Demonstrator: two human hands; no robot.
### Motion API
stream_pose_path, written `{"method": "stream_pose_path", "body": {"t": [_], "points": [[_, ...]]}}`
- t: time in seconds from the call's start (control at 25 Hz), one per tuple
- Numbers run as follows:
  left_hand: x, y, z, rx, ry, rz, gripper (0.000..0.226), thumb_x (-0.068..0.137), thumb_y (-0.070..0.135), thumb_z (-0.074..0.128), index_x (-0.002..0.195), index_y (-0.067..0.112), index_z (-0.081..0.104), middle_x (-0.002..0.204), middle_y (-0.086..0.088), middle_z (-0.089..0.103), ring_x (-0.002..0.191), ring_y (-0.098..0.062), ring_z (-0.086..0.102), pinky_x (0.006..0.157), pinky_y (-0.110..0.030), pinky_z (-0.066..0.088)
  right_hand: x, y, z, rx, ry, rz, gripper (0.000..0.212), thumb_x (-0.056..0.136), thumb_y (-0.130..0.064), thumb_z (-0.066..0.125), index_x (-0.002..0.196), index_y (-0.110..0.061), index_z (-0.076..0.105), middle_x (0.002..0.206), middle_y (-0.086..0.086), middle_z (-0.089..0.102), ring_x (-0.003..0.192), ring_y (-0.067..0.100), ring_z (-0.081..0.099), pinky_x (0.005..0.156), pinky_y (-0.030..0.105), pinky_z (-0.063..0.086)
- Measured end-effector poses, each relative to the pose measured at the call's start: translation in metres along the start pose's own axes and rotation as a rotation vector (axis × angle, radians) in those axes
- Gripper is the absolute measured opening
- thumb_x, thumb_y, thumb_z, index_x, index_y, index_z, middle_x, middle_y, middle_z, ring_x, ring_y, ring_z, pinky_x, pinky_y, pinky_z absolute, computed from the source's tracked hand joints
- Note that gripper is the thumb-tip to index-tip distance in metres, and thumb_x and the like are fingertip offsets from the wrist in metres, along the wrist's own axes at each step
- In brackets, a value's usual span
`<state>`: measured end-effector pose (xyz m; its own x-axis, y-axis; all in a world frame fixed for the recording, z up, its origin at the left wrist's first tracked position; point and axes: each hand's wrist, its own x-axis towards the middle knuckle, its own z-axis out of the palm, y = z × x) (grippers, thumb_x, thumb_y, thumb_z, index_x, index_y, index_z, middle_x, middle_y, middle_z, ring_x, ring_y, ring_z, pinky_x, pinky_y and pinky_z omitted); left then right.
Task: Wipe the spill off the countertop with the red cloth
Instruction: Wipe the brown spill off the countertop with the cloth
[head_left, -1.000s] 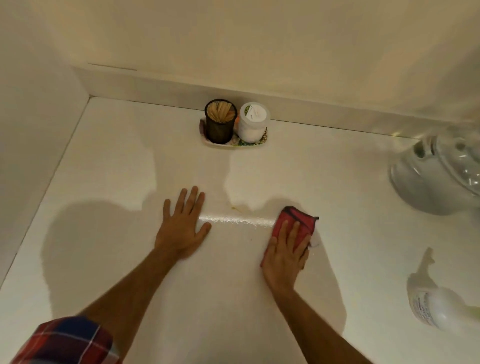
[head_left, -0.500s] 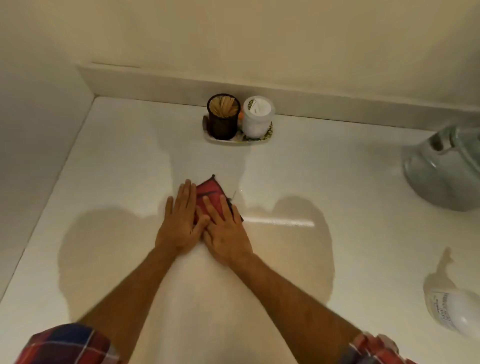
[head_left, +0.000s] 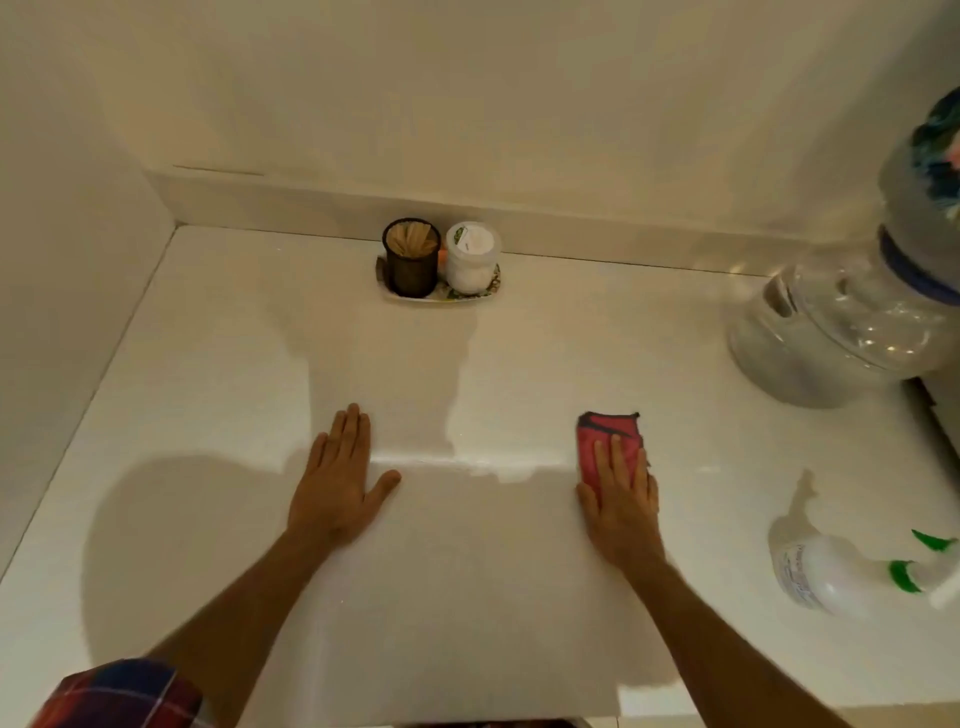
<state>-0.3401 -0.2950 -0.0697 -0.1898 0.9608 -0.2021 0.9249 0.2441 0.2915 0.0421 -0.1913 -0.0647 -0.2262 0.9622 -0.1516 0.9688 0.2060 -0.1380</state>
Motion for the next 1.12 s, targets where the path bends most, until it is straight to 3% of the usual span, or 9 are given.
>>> {"method": "stream_pose_path", "body": {"t": [0.24, 0.44, 0.6, 0.72, 0.88, 1.12], "points": [[0.005, 0.000, 0.002, -0.014, 0.027, -0.031, 0.095, 0.090, 0.074, 0.017, 0.157, 0.013, -0.014, 0.168, -0.005, -0.017, 0.155, -0.019, -0.015, 0.126, -0.041, 0.003, 0.104, -0.051, 0.007, -0.033, 0.106, 0.079, 0.063, 0.098, -0.044, 0.032, 0.152, -0.011, 0.035, 0.157, 0.021, 0.036, 0.140, 0.055, 0.031, 0.107, 0.068, 0.034], [0.005, 0.000, 0.002, -0.058, 0.066, -0.032, 0.095, 0.092, 0.070, 0.025, 0.156, 0.013, -0.016, 0.167, -0.005, -0.019, 0.154, -0.017, -0.017, 0.125, -0.036, -0.001, 0.161, -0.181, 0.017, 0.090, 0.072, -0.194, 0.063, 0.101, -0.045, 0.026, 0.157, -0.017, 0.021, 0.164, 0.013, 0.022, 0.150, 0.046, 0.012, 0.120, 0.061, 0.016], [0.006, -0.005, 0.003, -0.142, 0.093, -0.017, 0.089, 0.093, 0.066, 0.020, 0.157, 0.013, -0.011, 0.167, -0.004, -0.016, 0.154, -0.014, -0.016, 0.125, -0.033, -0.003, 0.125, -0.251, 0.033, 0.049, 0.021, -0.583, 0.060, 0.099, -0.045, 0.031, 0.153, -0.019, 0.034, 0.161, 0.010, 0.032, 0.149, 0.045, 0.019, 0.116, 0.061, 0.024], [0.004, -0.004, 0.004, -0.156, 0.094, -0.019, 0.088, 0.093, 0.068, 0.013, 0.158, 0.012, -0.006, 0.168, -0.005, -0.010, 0.155, -0.015, -0.012, 0.126, -0.037, 0.002, 0.071, -0.233, 0.041, 0.025, -0.010, -0.828, 0.059, 0.100, -0.047, 0.037, 0.154, -0.023, 0.032, 0.164, 0.005, 0.026, 0.152, 0.040, 0.013, 0.120, 0.058, 0.018], [0.003, 0.000, -0.002, -0.069, 0.046, -0.002, 0.091, 0.090, 0.072, 0.004, 0.158, 0.012, -0.002, 0.168, -0.006, -0.007, 0.156, -0.019, -0.007, 0.126, -0.045, 0.008, -0.006, -0.162, 0.029, -0.032, -0.073, -0.825, 0.063, 0.101, -0.051, 0.037, 0.157, -0.031, 0.017, 0.167, -0.001, 0.013, 0.153, 0.029, -0.007, 0.124, 0.053, 0.000], [0.003, 0.002, -0.001, 0.030, 0.000, -0.012, 0.091, 0.091, 0.072, 0.016, 0.158, 0.014, -0.006, 0.168, -0.007, -0.012, 0.155, -0.022, -0.010, 0.126, -0.046, 0.005, -0.009, -0.045, 0.012, -0.047, -0.020, -0.577, 0.065, 0.099, -0.049, 0.037, 0.157, -0.030, 0.017, 0.166, 0.000, 0.014, 0.154, 0.031, 0.003, 0.117, 0.056, 0.023]]}}
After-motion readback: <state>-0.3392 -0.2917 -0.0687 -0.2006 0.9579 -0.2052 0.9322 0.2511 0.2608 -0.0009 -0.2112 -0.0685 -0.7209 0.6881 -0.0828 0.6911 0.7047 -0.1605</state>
